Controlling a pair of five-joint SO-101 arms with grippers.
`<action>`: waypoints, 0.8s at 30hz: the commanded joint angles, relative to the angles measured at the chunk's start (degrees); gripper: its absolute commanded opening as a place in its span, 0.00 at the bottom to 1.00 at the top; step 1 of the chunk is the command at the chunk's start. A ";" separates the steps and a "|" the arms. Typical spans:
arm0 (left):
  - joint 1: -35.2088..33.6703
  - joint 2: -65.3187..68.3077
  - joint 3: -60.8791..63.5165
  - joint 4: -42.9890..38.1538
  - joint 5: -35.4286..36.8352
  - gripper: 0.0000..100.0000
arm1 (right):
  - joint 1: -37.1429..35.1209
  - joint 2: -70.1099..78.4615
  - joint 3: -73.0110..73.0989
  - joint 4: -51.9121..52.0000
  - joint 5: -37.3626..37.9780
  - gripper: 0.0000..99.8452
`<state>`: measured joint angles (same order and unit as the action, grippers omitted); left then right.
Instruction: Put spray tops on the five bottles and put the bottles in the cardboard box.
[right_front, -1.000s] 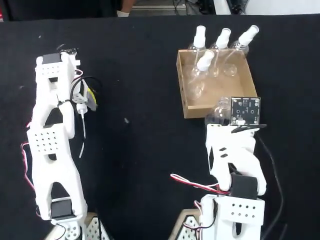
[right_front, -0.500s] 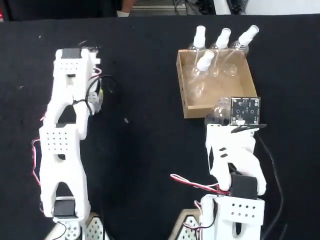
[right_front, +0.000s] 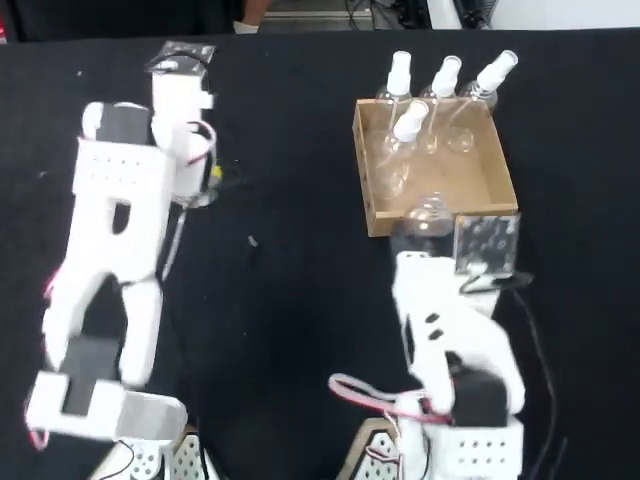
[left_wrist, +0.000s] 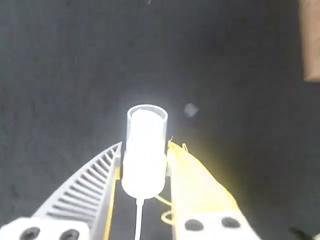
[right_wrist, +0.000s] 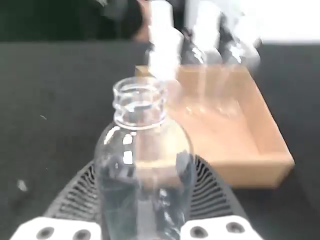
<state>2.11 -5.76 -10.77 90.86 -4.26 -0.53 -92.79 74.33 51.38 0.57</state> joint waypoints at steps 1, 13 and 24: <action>5.23 -14.33 5.23 -9.93 5.45 0.03 | -8.18 -14.02 4.70 -3.16 -0.35 0.01; 15.96 -32.00 6.90 -27.52 13.10 0.03 | -13.27 -15.78 11.03 -10.73 -0.44 0.01; 32.31 -34.90 7.08 -45.71 18.55 0.03 | -17.49 -15.87 11.03 -10.90 -0.44 0.01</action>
<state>29.54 -39.52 -3.12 48.75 12.53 -17.14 -103.08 86.02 42.15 0.48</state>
